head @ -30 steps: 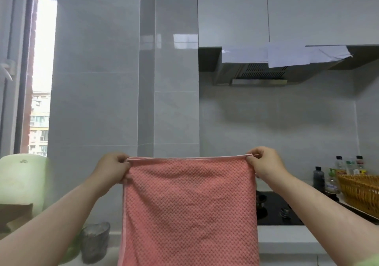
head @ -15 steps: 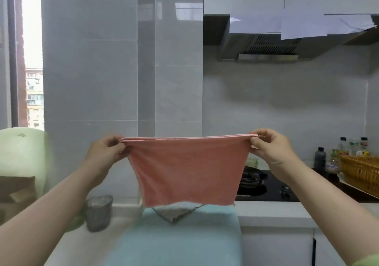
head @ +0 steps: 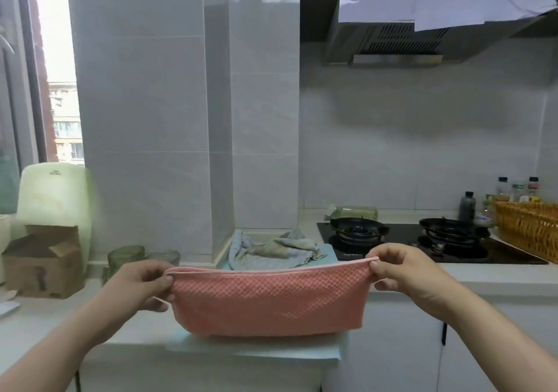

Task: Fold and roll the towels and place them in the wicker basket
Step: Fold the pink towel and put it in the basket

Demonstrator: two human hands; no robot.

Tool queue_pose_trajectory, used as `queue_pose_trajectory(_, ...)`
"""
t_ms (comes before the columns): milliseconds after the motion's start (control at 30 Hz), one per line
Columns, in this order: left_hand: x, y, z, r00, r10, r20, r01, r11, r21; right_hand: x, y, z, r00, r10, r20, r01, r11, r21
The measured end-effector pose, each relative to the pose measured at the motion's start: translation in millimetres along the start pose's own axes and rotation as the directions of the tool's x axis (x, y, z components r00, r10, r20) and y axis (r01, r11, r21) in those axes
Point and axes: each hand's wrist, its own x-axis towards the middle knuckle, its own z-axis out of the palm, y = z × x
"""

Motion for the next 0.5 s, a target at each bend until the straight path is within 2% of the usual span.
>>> queue_pose_trajectory(167, 0.0, -13.7, -2.0, 0.998, -0.009, 0.064, -0.003, 0.981, 0.193, -6.5, 13.7, -0.6, 0.997, 0.079, -0.001, -0.078, 0.981, -0.176)
queue_pose_trajectory(267, 0.5, -24.3, -1.4, 0.992, -0.051, 0.117, 0.021, 0.968, 0.252, -7.3, 23.8, 0.0, 0.989, 0.144, 0.024, -0.131, 0.950, -0.284)
queue_pose_trajectory(367, 1.9, -33.3, 3.1, 0.977, -0.108, 0.184, 0.070, 0.977, 0.203, -5.6, 36.2, 1.6, 0.970, 0.235, 0.062, -0.196, 0.909, -0.369)
queue_pose_trajectory(500, 10.6, -46.4, 9.1, 0.954, -0.178, 0.242, 0.155, 0.982, 0.111, 8.1, 57.4, 6.1, 0.954, 0.295, 0.051, -0.265, 0.910, -0.318)
